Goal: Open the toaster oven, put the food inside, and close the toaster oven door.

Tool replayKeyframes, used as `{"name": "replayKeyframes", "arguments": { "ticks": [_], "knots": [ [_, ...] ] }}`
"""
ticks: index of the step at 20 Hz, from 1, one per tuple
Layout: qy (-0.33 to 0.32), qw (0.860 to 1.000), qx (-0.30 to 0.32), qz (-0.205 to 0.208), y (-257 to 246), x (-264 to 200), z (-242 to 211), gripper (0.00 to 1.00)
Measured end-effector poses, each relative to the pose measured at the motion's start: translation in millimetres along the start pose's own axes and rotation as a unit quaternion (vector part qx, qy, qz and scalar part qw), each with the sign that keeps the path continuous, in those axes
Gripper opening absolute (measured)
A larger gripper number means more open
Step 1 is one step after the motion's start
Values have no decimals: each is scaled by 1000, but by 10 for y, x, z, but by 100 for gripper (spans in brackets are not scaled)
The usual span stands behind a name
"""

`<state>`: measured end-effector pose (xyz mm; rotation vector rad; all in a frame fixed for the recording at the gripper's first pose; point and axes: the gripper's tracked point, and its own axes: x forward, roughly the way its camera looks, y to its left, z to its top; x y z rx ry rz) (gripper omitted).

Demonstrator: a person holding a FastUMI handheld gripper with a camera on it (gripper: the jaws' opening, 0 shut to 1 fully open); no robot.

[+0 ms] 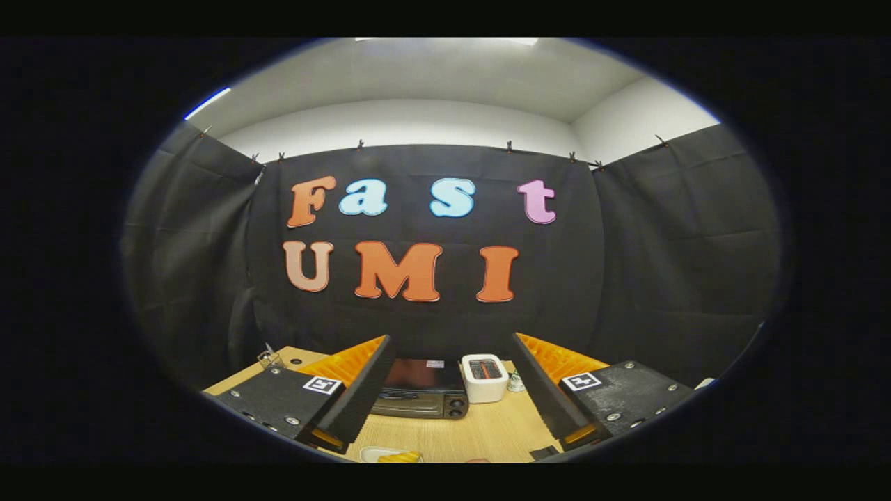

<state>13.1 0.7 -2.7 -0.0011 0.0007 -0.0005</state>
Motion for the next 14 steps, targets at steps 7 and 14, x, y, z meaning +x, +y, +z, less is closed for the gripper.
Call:
{"name": "replayKeyframes", "arguments": {
  "ticks": [7,14],
  "knots": [
    [18,1000,9,15,176,137,-187,99],
    [50,998,8,37,460,395,-518,99]
  ]
}}
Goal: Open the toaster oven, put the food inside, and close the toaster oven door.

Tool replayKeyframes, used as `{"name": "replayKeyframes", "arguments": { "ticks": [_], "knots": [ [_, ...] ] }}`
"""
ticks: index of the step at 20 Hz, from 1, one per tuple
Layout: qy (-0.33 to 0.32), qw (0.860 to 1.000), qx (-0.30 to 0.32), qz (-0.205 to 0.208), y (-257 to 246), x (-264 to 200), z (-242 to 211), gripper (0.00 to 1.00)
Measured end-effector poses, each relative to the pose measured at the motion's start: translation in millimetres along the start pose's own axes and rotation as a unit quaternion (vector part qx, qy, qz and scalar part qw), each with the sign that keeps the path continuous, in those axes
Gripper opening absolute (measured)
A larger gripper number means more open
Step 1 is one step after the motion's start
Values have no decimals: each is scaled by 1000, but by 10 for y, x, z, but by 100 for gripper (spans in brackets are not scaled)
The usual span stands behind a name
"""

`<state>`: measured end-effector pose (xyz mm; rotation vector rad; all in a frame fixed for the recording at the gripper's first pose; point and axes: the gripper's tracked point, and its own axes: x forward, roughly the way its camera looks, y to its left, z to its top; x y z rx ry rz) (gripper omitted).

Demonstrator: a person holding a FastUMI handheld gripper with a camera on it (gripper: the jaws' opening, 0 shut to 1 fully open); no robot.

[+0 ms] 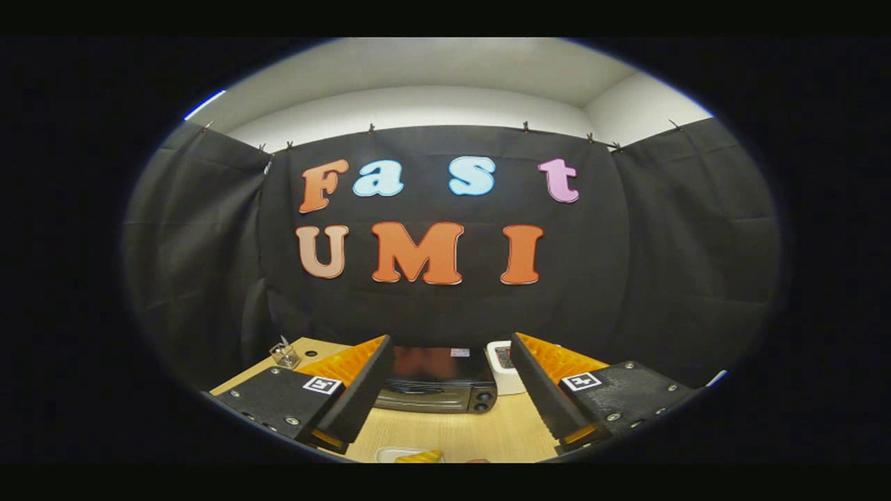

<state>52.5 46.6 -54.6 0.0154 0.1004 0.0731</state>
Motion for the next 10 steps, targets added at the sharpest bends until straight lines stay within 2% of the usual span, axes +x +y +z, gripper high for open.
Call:
{"name": "replayKeyframes", "arguments": {
  "ticks": [10],
  "knots": [
    [67,997,-9,29,410,608,-711,99]
  ]
}}
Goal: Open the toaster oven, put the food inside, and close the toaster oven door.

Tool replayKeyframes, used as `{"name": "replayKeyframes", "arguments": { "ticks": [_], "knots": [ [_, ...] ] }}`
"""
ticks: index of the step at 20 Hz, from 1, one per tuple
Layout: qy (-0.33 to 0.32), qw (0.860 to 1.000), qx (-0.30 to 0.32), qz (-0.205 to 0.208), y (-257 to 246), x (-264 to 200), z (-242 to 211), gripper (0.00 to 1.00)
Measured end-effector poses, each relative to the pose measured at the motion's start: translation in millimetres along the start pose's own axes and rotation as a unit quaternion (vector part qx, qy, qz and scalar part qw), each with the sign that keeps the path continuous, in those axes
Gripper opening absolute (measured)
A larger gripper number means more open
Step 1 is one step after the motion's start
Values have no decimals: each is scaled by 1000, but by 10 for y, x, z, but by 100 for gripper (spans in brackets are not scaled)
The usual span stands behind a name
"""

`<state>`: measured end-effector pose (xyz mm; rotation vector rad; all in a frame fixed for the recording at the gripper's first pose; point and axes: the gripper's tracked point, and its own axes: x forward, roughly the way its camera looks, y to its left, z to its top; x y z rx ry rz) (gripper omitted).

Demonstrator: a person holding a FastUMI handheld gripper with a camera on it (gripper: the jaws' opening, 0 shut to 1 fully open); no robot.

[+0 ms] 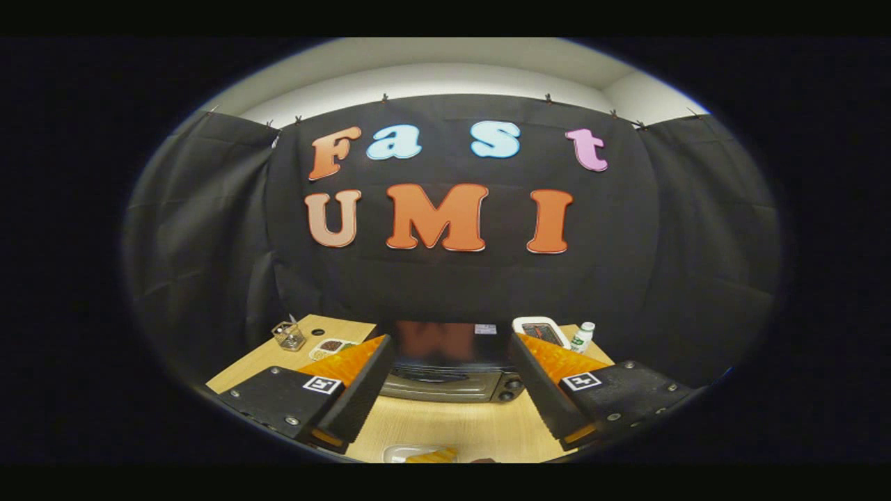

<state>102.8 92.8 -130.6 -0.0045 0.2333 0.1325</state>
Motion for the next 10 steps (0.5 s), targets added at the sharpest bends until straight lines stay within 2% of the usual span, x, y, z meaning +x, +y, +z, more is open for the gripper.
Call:
{"name": "replayKeyframes", "arguments": {
  "ticks": [10],
  "knots": [
    [75,997,-10,20,337,1072,-907,99]
  ]
}}
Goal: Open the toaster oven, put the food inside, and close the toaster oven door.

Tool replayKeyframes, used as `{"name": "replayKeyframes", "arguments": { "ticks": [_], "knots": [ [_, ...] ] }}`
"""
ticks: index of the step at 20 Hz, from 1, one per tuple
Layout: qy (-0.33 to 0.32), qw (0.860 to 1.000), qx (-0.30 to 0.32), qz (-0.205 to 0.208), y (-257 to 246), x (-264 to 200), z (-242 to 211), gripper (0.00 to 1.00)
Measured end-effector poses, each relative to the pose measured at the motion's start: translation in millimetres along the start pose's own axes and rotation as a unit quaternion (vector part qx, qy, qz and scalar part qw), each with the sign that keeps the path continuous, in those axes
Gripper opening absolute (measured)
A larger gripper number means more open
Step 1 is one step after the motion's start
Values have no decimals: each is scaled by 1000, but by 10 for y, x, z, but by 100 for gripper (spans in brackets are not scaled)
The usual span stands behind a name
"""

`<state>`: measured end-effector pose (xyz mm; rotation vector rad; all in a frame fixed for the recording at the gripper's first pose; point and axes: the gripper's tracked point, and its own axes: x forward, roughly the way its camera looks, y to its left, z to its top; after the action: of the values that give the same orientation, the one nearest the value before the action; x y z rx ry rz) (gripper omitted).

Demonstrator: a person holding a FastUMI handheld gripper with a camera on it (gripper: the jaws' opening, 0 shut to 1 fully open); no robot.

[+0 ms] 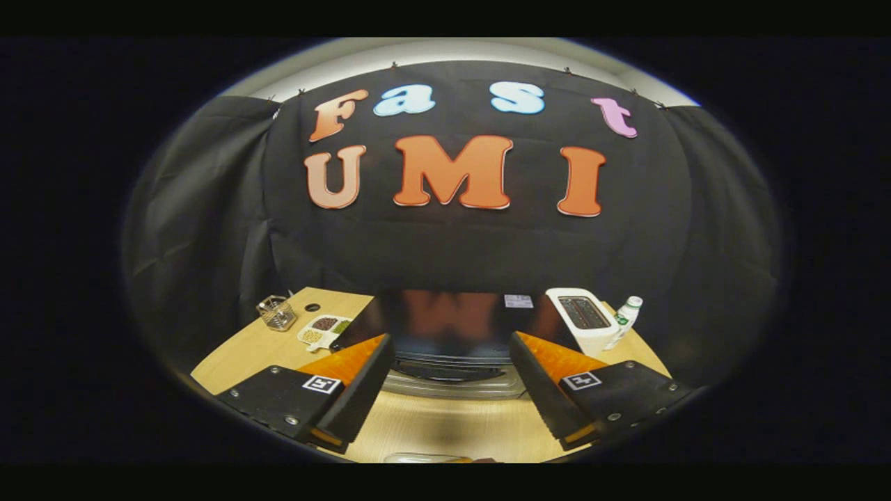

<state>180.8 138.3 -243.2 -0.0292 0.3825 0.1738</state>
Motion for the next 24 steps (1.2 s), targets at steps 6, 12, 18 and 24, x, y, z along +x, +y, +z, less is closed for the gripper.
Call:
{"name": "replayKeyframes", "arguments": {
  "ticks": [6,12,18,24],
  "knots": [
    [50,999,10,-16,-53,477,-393,100],
    [43,999,14,-20,-49,617,-491,100],
    [55,998,6,-29,10,561,-560,99],
    [71,997,31,-29,-26,441,-626,99]
  ]
}}
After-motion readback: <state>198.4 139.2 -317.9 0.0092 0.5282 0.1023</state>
